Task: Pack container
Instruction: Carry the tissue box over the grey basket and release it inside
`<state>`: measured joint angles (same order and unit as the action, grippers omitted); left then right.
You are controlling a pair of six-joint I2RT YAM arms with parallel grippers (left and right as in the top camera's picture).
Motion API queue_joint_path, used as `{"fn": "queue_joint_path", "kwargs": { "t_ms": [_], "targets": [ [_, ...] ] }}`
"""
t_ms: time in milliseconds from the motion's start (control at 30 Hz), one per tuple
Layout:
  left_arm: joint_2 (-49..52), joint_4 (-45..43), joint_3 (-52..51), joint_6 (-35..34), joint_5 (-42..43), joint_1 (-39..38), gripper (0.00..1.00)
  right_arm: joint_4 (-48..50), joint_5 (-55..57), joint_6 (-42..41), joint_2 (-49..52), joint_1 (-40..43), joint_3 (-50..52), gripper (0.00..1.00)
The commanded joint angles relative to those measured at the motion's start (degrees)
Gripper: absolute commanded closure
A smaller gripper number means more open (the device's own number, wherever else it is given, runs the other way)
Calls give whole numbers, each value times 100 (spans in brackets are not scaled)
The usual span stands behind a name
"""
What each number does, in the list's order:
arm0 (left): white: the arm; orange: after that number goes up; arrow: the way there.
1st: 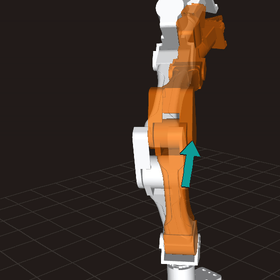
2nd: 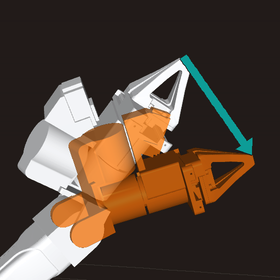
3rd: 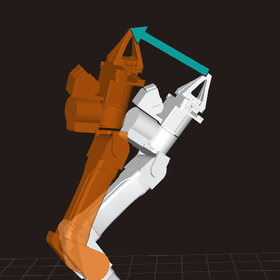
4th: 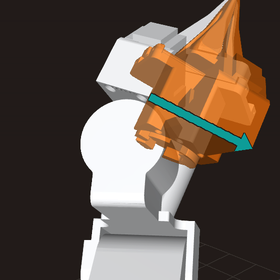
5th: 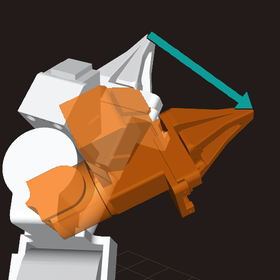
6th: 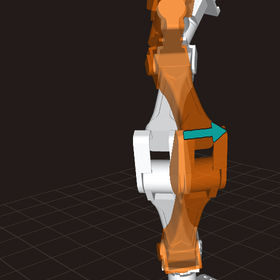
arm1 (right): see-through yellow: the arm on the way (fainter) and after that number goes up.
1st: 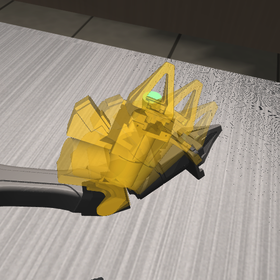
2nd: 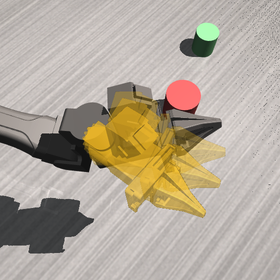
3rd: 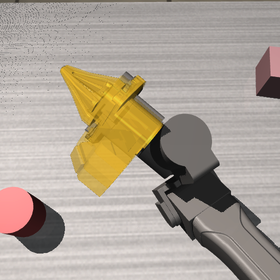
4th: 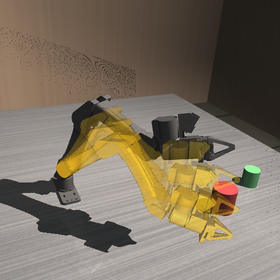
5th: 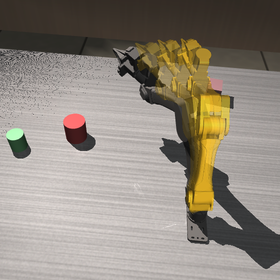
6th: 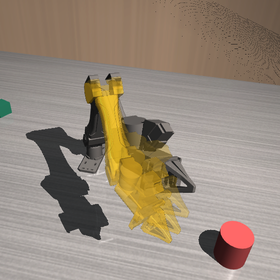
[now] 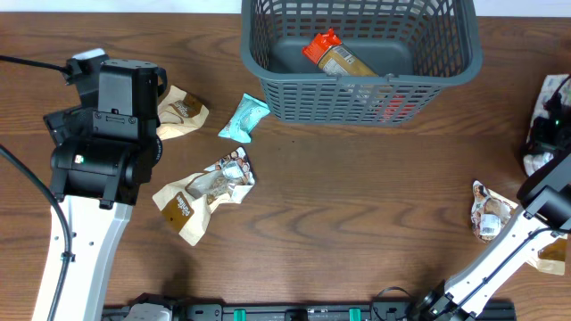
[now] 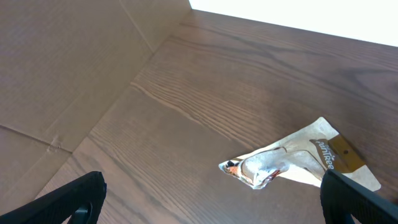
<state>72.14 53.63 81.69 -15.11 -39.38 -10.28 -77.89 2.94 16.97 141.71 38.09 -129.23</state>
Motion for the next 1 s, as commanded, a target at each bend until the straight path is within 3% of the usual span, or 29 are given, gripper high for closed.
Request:
{"fn": "queue_joint_path", "kwargs": {
  "t_ms": [0, 233, 367, 533, 700, 967],
  "targets": [
    [-28, 11, -9, 26, -7, 24, 1, -175, -509, -332, -496, -243, -986, 98],
    [-28, 9, -9, 2, -4, 24, 1, -671, -1473, -520, -1563, -734, -2730, 99],
    [-28, 9, -9, 2, -4, 24, 1, -667, -1773, -667, -2376, -1342, -3174, 98],
    [-28, 9, -9, 2, -4, 24, 2, -330, -1821, -914, -3108, -2579, -3202, 98],
    [-28, 11, -9, 4, -4, 24, 1, -267, -730, -1185, -3097, -3781, -3130, 98],
    [-28, 11, -9, 4, -4, 24, 1, -234, -328, -1040, -2522, -4579, -2621, 98]
  ]
}}
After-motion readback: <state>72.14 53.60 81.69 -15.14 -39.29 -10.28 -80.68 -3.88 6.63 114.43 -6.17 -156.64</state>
